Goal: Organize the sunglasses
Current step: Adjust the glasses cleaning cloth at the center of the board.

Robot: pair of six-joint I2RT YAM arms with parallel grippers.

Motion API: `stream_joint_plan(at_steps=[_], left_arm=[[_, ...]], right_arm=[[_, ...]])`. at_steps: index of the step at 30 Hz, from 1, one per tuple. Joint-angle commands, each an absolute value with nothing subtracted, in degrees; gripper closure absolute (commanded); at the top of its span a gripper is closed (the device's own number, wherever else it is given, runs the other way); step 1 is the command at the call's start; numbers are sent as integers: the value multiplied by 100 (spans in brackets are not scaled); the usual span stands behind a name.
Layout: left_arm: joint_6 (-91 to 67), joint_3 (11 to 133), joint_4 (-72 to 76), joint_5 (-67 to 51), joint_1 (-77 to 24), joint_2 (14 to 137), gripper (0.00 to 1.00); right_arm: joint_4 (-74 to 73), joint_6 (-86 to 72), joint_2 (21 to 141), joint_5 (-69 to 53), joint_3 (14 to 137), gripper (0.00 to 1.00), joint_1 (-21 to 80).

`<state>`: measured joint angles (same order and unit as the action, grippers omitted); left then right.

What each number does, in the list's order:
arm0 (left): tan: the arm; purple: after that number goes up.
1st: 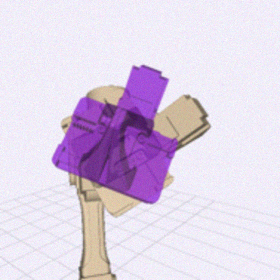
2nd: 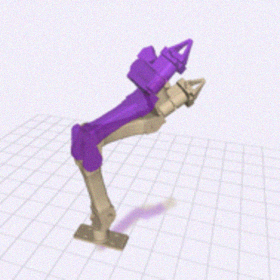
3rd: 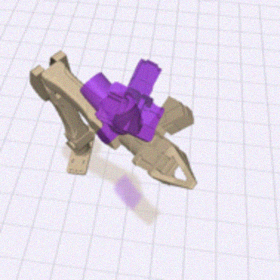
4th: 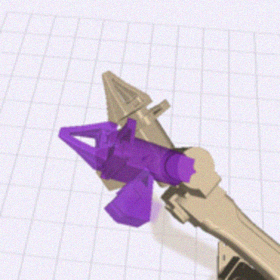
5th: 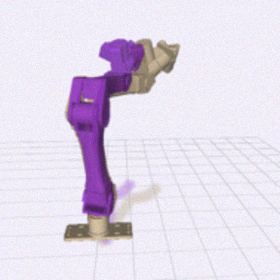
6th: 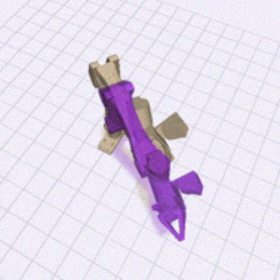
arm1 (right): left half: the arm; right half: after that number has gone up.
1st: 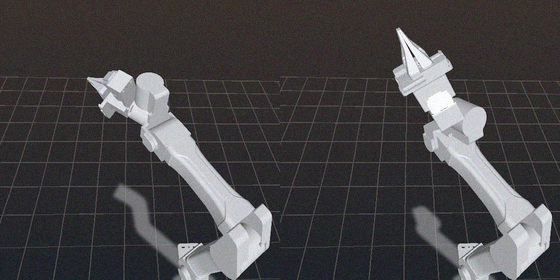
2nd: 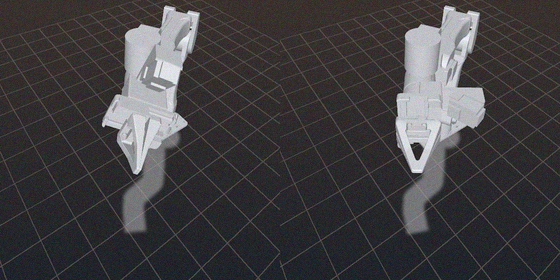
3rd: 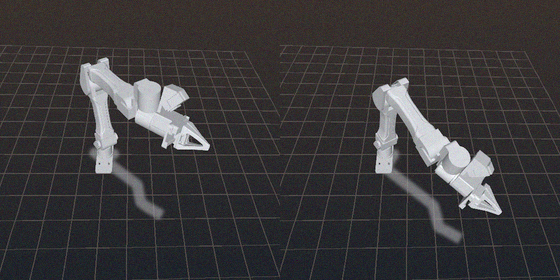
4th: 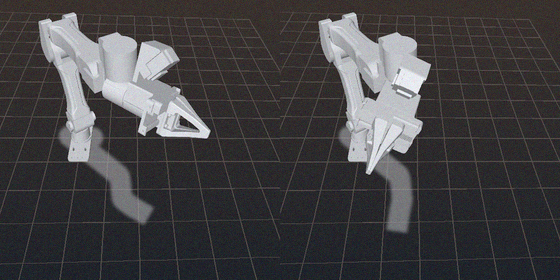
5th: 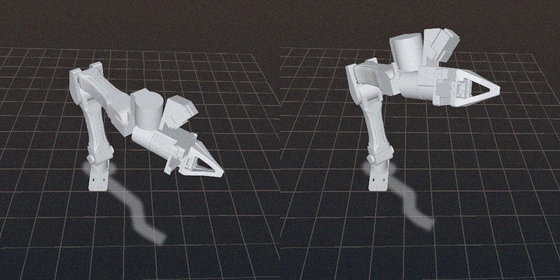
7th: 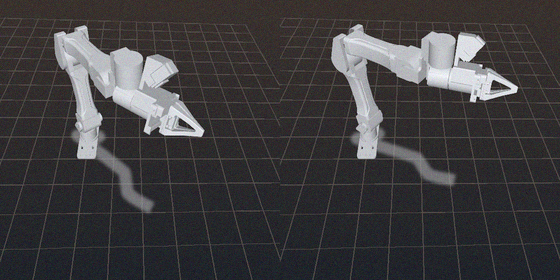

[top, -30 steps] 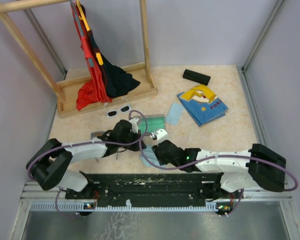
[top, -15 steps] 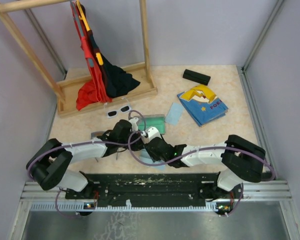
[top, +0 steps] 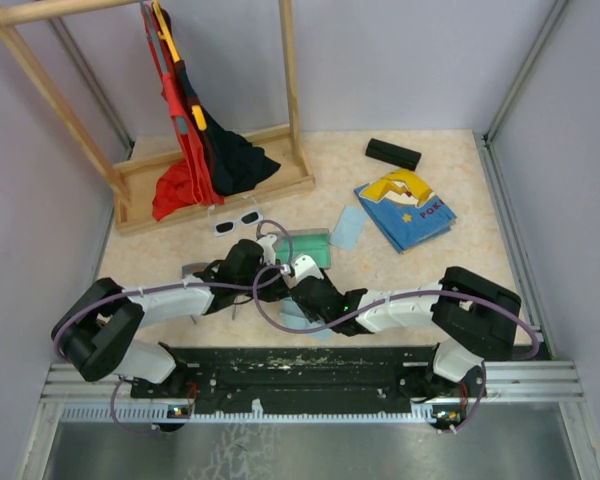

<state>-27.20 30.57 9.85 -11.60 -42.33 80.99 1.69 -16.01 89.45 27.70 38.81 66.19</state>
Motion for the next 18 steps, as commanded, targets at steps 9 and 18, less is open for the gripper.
stream_joint_plan(at_steps=[9, 18], left_arm=[[-2646, 3002, 975, -1182, -4210, 7989, 99], [-2654, 2997, 958, -1199, -4201, 7963, 99]], right_arm=[[209, -1670, 8558, 2643, 3604, 60, 6437], [484, -1643, 8231, 1939, 3220, 75, 6219]])
